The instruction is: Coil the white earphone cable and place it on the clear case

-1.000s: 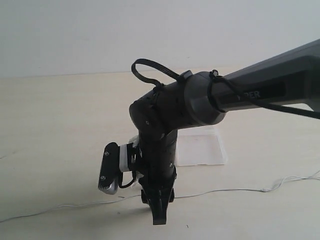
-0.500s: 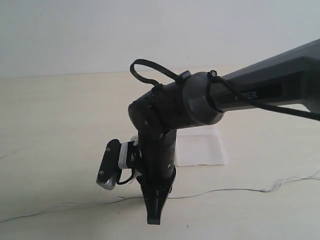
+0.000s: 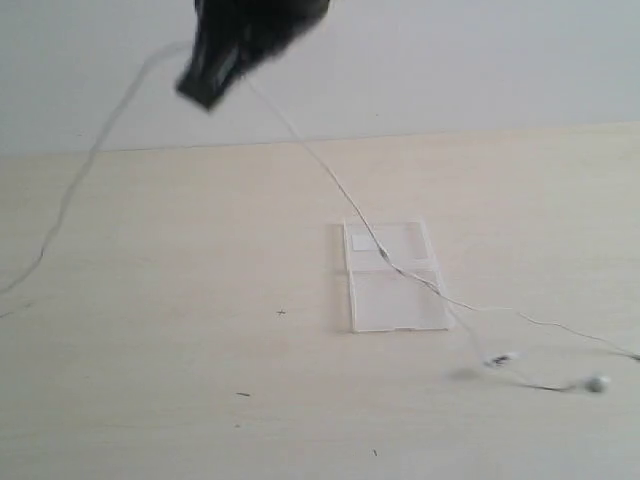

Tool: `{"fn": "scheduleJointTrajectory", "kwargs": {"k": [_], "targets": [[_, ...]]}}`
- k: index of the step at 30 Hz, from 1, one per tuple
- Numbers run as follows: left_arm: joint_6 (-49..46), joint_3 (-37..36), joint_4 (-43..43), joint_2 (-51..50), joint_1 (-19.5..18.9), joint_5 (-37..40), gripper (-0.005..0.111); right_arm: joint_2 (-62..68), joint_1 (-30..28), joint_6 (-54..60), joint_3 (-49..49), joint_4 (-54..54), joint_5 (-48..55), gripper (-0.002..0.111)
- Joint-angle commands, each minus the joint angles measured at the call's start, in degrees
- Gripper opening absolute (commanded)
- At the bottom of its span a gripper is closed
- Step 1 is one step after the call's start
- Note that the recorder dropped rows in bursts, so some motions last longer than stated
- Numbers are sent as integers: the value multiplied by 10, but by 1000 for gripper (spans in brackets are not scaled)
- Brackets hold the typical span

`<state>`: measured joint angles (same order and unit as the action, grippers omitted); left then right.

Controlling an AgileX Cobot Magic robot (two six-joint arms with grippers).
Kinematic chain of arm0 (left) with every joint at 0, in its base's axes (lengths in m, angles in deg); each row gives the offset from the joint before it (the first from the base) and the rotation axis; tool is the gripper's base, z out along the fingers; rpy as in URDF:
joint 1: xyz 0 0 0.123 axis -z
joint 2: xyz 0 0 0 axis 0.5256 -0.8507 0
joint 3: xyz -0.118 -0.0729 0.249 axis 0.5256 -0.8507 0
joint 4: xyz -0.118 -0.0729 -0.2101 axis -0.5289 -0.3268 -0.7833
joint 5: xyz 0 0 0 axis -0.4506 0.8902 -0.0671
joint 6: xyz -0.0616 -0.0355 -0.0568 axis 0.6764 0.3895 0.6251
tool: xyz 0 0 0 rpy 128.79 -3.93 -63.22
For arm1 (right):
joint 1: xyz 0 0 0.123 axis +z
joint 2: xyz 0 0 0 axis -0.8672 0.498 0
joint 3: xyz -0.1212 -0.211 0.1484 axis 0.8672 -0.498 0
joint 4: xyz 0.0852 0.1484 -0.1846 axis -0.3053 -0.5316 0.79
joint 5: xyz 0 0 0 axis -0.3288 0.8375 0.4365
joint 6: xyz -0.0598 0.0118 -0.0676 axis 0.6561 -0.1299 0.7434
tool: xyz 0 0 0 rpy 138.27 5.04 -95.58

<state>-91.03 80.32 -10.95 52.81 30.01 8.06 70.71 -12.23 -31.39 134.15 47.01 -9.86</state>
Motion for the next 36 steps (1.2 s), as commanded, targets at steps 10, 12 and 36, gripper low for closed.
{"fn": "scheduleJointTrajectory", "kwargs": {"k": [10, 12, 36], "targets": [[0, 0, -5, 3, -1, -7, 0, -110, 1, -55, 120, 4, -20, 0], [0, 0, -5, 3, -1, -7, 0, -110, 1, -55, 120, 4, -20, 0], [0, 0, 42, 3, -1, -276, 0, -123, 1, -62, 203, -31, 53, 0]]}}
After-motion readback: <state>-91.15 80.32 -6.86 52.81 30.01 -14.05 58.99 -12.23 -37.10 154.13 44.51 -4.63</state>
